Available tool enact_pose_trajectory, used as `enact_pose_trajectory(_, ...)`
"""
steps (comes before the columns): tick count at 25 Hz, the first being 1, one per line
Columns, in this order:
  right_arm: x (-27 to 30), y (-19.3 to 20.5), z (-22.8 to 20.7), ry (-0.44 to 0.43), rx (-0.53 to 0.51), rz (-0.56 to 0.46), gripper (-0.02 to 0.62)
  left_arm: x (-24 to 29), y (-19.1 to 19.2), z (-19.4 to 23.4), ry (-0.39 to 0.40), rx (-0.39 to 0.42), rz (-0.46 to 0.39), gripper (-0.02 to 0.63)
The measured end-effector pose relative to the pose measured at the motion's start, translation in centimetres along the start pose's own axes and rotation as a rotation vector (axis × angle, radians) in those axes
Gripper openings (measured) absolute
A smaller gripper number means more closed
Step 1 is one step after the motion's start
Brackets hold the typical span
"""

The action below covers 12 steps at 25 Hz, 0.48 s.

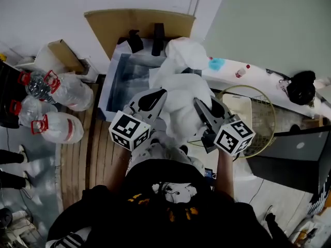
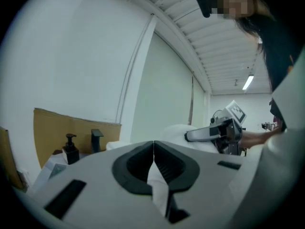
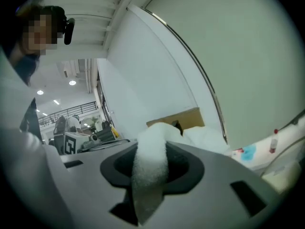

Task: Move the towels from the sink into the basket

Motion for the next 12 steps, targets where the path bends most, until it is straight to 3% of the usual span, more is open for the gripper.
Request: enact_pose_trajectory(12, -15.8, -1.5, -10.9, 0.302, 0.055, -0.13, 0.115, 12.0, 1.7, -10.4, 0.242, 0.024, 0.064, 0.008)
Point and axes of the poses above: the fingertips, and each gripper's own axes: x forward along the fingers, z to its left, y out of its underside, the point moved 6 cm from there along -x, backward along the fingers, and after that the axes turned 7 degrees about -x, right-handed, at the moved point
